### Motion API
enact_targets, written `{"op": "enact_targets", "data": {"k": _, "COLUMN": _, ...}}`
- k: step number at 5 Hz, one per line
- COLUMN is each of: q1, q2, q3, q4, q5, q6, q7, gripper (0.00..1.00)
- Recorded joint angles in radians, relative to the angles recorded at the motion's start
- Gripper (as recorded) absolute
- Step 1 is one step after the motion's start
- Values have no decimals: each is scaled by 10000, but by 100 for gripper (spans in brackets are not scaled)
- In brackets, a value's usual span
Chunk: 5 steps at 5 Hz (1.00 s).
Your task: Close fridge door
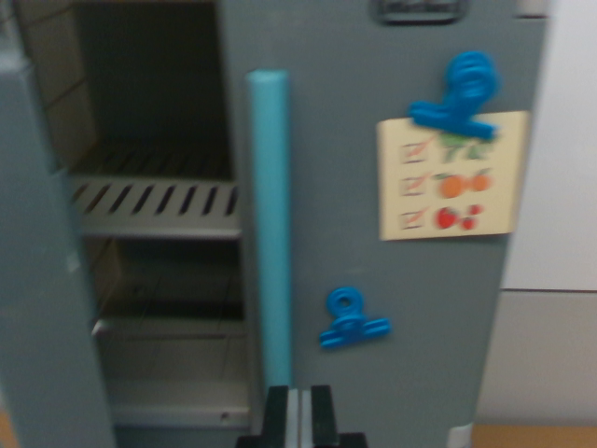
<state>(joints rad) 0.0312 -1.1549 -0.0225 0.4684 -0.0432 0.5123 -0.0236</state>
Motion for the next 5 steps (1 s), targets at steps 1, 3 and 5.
{"op": "enact_targets", "data": {"k": 1, "q1": 0, "q2": 0, "q3": 0, "q4": 0, "q5": 0, "q6": 0, "q7": 0, "gripper": 100}}
{"op": "enact_targets", "data": {"k": 3, "q1": 0, "q2": 275, "q3": 461, "q4": 0, "q5": 0, "q6": 0, "q7": 0, "gripper": 100}}
{"op": "enact_targets", "data": {"k": 5, "q1": 0, "q2": 706, "q3": 928, "q4": 0, "q5": 0, "q6": 0, "q7": 0, "gripper": 100}}
